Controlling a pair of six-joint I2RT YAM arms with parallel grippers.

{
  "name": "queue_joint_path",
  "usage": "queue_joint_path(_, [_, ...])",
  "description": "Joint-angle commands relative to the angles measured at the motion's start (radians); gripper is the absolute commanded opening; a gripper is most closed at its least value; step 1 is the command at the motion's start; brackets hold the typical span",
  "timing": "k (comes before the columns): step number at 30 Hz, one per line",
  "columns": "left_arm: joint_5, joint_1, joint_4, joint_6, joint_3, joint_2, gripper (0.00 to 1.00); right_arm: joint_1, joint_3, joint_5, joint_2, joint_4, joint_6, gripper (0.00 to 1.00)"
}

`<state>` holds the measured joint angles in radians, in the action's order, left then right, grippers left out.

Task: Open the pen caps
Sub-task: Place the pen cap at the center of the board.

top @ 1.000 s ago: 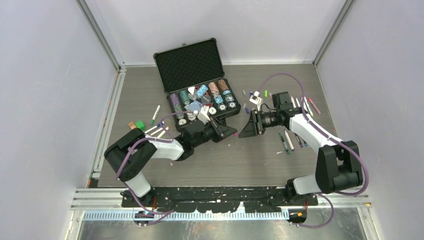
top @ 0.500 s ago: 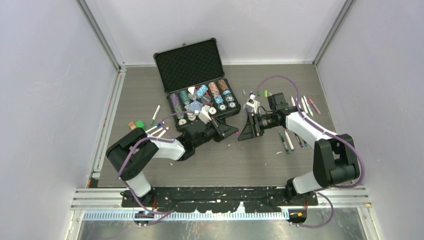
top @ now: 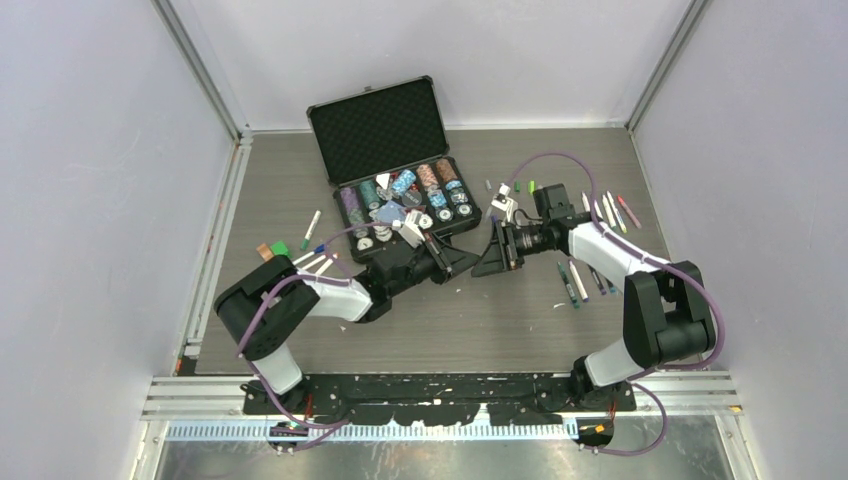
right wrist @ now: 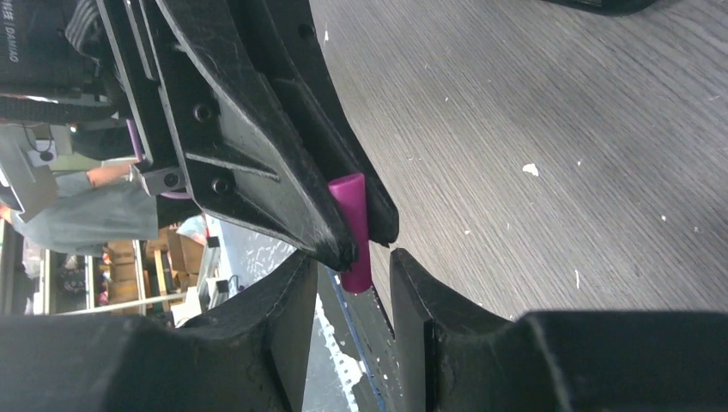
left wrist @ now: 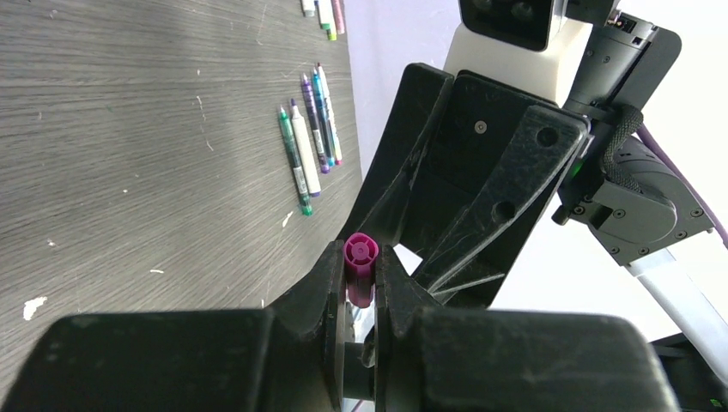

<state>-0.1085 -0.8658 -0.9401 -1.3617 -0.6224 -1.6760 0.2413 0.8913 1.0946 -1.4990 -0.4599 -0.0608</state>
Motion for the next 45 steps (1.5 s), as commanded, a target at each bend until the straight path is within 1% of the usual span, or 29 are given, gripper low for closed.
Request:
queue_joint_path(1, [-0.005, -0.011, -0.067, -0.006, -0.03, -0.002, 0.0, 0.006, 0.023, 0.018, 0.002, 0.08, -0.064, 0.41])
queue_joint_path(4, [-0.004, -0.014, -0.074, -0.009, -0.028, -0.007, 0.0, 0.006, 0.011, 0.018, 0.005, 0.12, -0.097, 0.36])
queue_joint_path(7, [-0.005, -0.015, -0.086, -0.016, -0.028, -0.014, 0.0, 0.006, 0.002, 0.017, 0.002, 0.145, -0.117, 0.17])
queue_joint_path(9, [-0.006, -0.015, -0.092, -0.022, -0.028, -0.018, 0.0, 0.006, 0.001, 0.013, 0.0, 0.145, -0.117, 0.06])
queue_joint_path(10, [-0.008, -0.015, -0.097, -0.022, -0.028, -0.018, 0.02, 0.006, 0.001, 0.01, 0.0, 0.145, -0.118, 0.02])
queue_joint_path(11, [-0.009, -0.015, -0.1, -0.021, -0.029, -0.018, 0.06, 0.006, 0.001, 0.008, -0.001, 0.143, -0.118, 0.01])
queue_joint_path(14, [-0.001, -0.014, -0.1, -0.01, -0.023, -0.007, 0.22, 0.005, 0.006, 0.006, 0.002, 0.122, -0.102, 0.01])
queue_joint_path(16, [0.011, -0.011, -0.086, 0.002, -0.013, 0.012, 0.39, 0.006, 0.015, -0.001, 0.006, 0.084, -0.064, 0.01])
queue_joint_path(17, [0.02, -0.008, -0.07, 0.017, -0.007, 0.026, 0.46, 0.005, 0.022, -0.006, 0.008, 0.055, -0.031, 0.01])
queue_joint_path(20, [0.043, 0.007, -0.001, 0.055, 0.013, 0.086, 0.57, 0.005, 0.038, -0.04, 0.022, -0.015, 0.048, 0.0])
queue_joint_path(24, [0.086, 0.047, 0.137, 0.121, 0.058, 0.221, 0.62, 0.006, 0.062, -0.116, 0.042, -0.108, 0.156, 0.0])
queue_joint_path(26, [0.125, 0.071, 0.236, 0.166, 0.081, 0.306, 0.65, 0.002, 0.073, -0.174, 0.05, -0.141, 0.191, 0.0])
queue_joint_path(28, [0.161, 0.087, 0.353, 0.229, 0.096, 0.401, 0.69, -0.007, 0.08, -0.244, 0.056, -0.152, 0.203, 0.0])
queue_joint_path(32, [0.221, 0.1, 0.578, 0.37, 0.116, 0.598, 0.83, -0.03, 0.109, -0.457, 0.048, -0.158, 0.203, 0.0])
queue_joint_path(36, [0.282, 0.114, 0.811, 0.495, 0.132, 0.81, 0.98, -0.066, 0.165, -0.648, -0.012, -0.17, 0.221, 0.0])
queue_joint_path(40, [0.317, 0.123, 0.964, 0.604, 0.147, 0.978, 1.0, -0.132, 0.232, -0.767, -0.094, -0.171, 0.251, 0.01])
queue_joint_path(42, [0.345, 0.123, 1.034, 0.626, 0.154, 1.048, 1.0, -0.158, 0.269, -0.82, -0.137, -0.17, 0.271, 0.01])
queue_joint_path(45, [0.381, 0.125, 1.094, 0.628, 0.181, 1.134, 1.0, -0.187, 0.322, -0.877, -0.206, -0.174, 0.293, 0.01])
